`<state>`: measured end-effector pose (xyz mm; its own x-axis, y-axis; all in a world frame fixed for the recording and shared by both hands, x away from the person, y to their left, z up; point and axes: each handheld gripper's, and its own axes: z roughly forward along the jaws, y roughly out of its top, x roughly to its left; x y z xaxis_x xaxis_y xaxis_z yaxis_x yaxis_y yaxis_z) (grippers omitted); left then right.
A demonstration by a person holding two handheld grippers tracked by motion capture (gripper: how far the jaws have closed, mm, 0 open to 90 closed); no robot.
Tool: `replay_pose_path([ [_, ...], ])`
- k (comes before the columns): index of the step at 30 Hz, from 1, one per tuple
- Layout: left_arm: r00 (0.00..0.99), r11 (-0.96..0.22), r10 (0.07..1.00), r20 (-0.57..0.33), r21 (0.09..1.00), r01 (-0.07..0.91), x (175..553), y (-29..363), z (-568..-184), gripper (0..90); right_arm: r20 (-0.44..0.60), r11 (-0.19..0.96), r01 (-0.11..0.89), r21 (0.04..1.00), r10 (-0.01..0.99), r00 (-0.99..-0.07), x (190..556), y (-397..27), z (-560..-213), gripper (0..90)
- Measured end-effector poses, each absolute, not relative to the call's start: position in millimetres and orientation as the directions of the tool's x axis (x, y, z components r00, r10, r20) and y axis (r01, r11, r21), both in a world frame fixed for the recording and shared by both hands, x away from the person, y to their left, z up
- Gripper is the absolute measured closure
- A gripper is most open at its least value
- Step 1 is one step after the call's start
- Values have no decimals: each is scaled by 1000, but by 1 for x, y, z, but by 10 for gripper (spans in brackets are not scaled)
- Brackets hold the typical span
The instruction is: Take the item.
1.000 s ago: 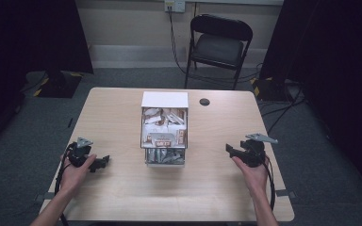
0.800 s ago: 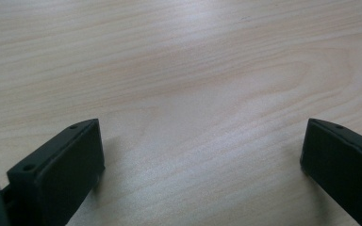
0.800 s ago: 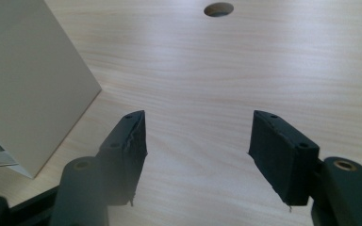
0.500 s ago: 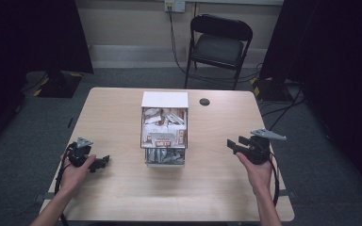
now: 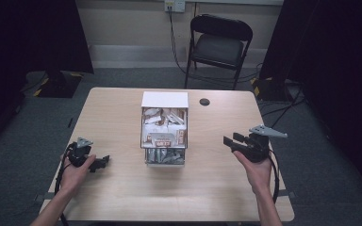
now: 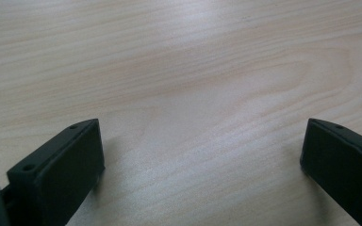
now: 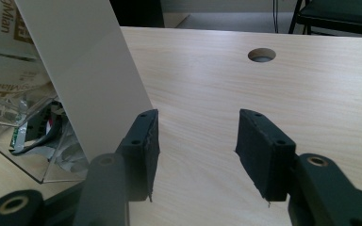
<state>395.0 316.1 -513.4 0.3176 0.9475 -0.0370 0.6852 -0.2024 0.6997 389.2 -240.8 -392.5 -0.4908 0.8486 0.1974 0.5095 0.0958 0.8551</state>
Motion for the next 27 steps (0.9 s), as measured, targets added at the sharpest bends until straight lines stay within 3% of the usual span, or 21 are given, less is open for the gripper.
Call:
replay_pose_path([
  [11,317,-201,948,-37,700,685,395,316,-513,0,151,146,467,872,828,-540,383,-223,-372,481],
  [27,316,-201,948,-38,700,686,395,316,-513,0,164,157,422,893,759,-630,374,-196,-348,483],
])
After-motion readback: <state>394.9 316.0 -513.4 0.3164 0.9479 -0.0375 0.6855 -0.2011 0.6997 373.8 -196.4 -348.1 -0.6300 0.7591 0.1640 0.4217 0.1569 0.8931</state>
